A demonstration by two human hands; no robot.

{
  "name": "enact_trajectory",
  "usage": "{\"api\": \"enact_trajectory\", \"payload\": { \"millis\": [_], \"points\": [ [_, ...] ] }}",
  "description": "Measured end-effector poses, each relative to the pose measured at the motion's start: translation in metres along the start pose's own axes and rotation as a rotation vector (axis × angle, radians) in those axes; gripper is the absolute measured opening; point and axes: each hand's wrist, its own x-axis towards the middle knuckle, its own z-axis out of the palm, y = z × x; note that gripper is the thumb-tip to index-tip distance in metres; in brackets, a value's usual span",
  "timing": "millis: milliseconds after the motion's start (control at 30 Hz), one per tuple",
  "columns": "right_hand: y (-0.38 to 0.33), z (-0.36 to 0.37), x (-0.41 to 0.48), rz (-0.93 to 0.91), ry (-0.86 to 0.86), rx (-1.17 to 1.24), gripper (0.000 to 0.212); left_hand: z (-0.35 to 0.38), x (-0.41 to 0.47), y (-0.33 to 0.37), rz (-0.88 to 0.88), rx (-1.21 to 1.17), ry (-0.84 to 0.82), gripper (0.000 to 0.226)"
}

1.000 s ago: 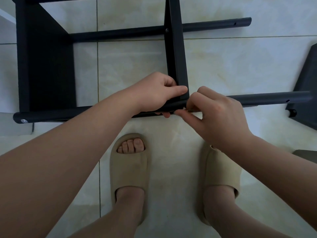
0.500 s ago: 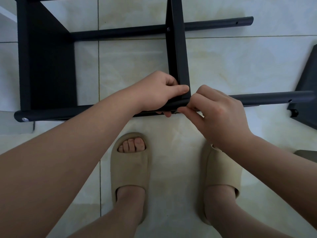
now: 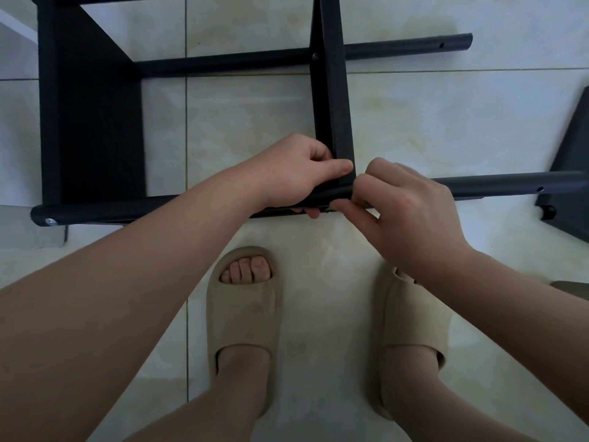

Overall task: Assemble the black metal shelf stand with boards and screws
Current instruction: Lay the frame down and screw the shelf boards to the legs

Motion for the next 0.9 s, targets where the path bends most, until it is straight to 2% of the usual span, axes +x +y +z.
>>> {"api": "enact_trajectory", "payload": {
  "millis": [100,300,500,633,800,900],
  "points": [
    [0.000,-0.003,0.001,0.018,-0.023,0.059,0.028,-0.001,0.000,0.000,0.005,-0.003,-0.001,0.032],
    [0.006,-0.003,-0.005,-0.075,-0.050,0.061,0.002,0.000,0.001,-0.001,0.002,-0.007,0.005,0.033],
    [0.003,0.002,0.003,-0.063,0.044,-0.036,0.032,-0.001,0.000,-0.001,0.007,-0.001,-0.007,0.034],
    [0.003,-0.001,0.002,-0.055,0.003,0.019,0.036,-0.001,0.000,0.000,0.013,0.003,-0.008,0.033],
    [0.010,-0.004,-0.007,-0.095,-0.040,0.062,0.006,0.000,0.001,-0.001,-0.002,-0.005,0.007,0.034],
    [0.010,-0.001,-0.005,-0.085,-0.006,0.047,0.007,0.000,0.001,-0.001,-0.003,0.000,0.011,0.035]
  ]
}}
